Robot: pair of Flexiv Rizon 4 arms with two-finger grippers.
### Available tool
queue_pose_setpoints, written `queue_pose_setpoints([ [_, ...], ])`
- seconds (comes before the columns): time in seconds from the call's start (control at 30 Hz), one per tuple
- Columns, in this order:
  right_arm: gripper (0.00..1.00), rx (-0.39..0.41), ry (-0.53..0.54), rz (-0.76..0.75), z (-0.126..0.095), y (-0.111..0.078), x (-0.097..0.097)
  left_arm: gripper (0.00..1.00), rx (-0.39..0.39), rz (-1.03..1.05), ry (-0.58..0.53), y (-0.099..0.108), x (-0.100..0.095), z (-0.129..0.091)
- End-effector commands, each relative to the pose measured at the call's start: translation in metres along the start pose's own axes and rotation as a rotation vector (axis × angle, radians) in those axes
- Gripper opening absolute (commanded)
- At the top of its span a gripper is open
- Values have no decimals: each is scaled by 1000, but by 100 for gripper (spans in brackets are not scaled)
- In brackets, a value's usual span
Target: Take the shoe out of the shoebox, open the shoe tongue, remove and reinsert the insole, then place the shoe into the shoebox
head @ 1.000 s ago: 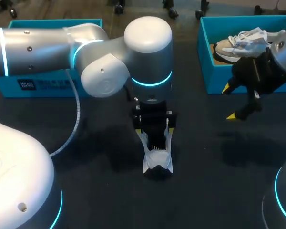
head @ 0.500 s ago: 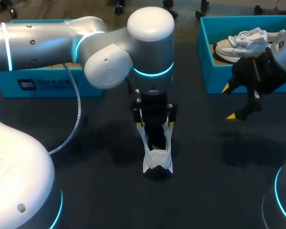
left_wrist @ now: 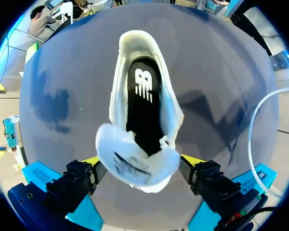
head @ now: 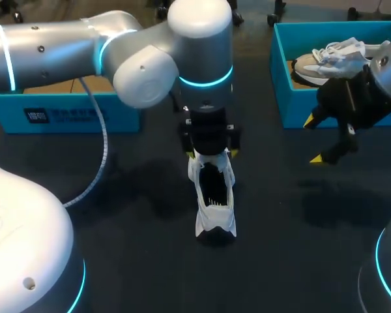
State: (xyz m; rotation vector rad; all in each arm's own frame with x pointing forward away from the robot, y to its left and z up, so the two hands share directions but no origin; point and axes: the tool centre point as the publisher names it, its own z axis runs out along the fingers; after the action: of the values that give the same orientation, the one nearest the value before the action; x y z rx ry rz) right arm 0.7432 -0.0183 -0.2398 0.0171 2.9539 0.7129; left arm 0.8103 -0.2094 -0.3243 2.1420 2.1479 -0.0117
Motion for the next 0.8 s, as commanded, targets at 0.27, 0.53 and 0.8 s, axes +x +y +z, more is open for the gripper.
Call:
queue_pose_setpoints([
  [0.27, 100, 1, -1, 0, 0, 0, 1, 39, -2, 2, 14, 16, -2, -4],
  [0.53, 100, 1, -1, 0, 0, 0, 1, 19, -3, 18, 21, 24, -5, -9],
  [0.8, 100, 1, -1, 0, 0, 0, 1, 22, 44, 60, 41, 6, -2, -12],
])
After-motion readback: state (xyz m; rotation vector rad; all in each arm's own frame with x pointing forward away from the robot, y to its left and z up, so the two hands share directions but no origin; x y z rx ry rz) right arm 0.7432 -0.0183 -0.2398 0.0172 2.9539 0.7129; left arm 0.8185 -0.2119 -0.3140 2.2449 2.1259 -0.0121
